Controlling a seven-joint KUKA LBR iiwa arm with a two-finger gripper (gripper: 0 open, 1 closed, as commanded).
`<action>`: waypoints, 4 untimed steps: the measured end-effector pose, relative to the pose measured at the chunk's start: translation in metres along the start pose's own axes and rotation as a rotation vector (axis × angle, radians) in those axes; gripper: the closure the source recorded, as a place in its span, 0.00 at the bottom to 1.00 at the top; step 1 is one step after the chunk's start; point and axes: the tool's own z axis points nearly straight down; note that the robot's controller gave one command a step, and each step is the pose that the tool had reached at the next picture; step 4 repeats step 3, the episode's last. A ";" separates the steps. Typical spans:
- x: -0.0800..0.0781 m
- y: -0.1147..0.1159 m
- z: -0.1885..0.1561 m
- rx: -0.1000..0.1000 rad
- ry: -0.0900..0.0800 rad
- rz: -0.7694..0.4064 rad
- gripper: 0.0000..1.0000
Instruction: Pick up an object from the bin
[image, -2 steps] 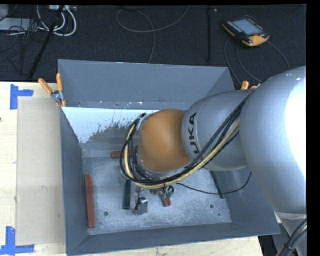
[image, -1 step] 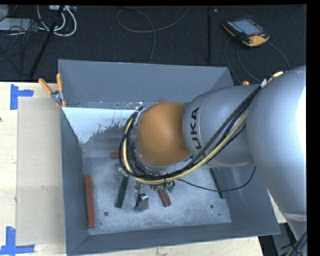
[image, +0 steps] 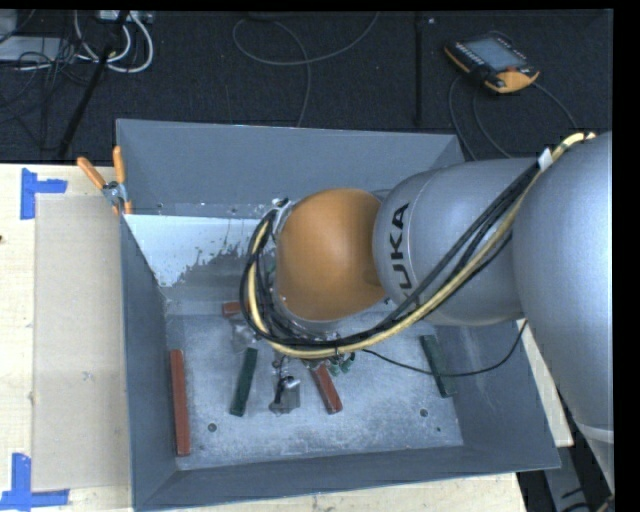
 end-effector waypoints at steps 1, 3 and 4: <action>-0.017 0.001 0.055 -0.001 0.003 -0.036 0.00; -0.027 0.005 0.055 -0.002 0.003 -0.235 1.00; -0.027 0.005 0.055 -0.002 0.003 -0.235 1.00</action>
Offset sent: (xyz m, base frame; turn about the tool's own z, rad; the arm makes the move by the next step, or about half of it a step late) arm 0.0225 0.0162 -0.0551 -0.2391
